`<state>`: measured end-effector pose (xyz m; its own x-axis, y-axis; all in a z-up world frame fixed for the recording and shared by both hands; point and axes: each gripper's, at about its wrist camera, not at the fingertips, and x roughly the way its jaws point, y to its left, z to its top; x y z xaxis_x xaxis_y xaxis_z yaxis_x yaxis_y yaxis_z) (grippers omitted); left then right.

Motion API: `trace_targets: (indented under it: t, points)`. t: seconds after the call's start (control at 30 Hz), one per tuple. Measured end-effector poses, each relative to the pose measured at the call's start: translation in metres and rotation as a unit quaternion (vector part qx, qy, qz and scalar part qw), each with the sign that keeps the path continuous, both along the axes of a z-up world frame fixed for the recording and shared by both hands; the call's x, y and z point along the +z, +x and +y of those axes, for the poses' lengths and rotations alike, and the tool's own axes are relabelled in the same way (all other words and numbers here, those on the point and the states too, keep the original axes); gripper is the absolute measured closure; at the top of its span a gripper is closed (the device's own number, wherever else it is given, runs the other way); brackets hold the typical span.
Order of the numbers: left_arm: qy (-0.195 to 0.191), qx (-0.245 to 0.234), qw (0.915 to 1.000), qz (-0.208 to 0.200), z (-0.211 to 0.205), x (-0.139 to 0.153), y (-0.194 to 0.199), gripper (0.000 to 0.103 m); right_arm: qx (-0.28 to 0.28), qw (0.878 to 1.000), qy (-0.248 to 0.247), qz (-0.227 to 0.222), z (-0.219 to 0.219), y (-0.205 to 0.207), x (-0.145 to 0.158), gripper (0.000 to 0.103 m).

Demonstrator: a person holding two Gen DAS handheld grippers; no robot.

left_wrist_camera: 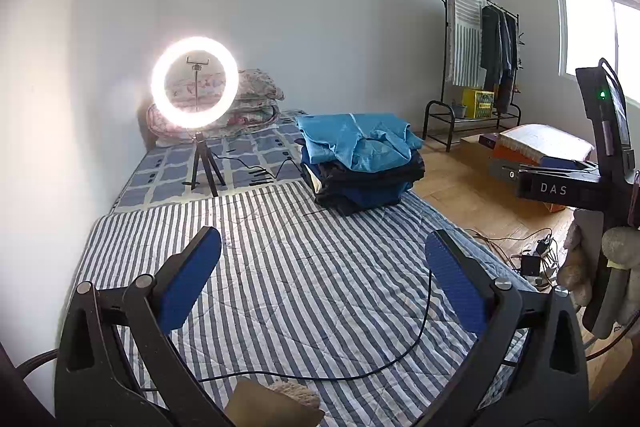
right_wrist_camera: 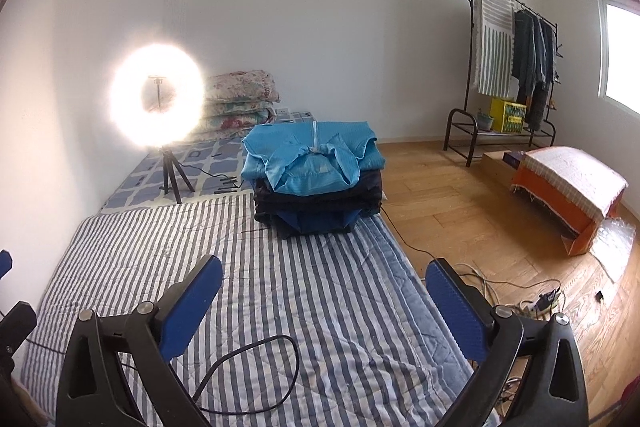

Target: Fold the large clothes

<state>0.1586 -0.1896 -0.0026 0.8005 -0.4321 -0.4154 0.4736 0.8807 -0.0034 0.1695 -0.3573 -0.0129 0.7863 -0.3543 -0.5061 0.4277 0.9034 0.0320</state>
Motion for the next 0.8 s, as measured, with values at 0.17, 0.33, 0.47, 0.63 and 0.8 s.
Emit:
trace_targets:
  t: [0.17, 0.33, 0.47, 0.63, 0.8]
  points:
    - [0.01, 0.002, 0.9999, 0.01, -0.001, -0.005, 0.005, 0.0, -0.012, 1.0, 0.014, -0.007, -0.002, 0.002, -0.006, 0.0]
    - [0.023, -0.002, 0.9997, 0.01, -0.002, -0.011, 0.006, 0.0, -0.014, 1.0, 0.012, 0.007, 0.0, 0.009, -0.017, 0.0]
    - [0.028, 0.001, 0.9996, 0.009, -0.002, -0.014, 0.009, 0.0, -0.012, 1.0, 0.01, 0.014, 0.003, 0.015, -0.022, 0.0]
    - [0.025, 0.003, 0.9996, 0.011, 0.001, -0.014, 0.011, 0.0, -0.01, 1.0, 0.012, 0.012, 0.005, 0.018, -0.023, 0.0]
    - [0.022, 0.004, 0.9997, 0.01, 0.002, -0.014, 0.012, 0.0, -0.008, 1.0, 0.013, 0.012, 0.008, 0.018, -0.024, 0.0]
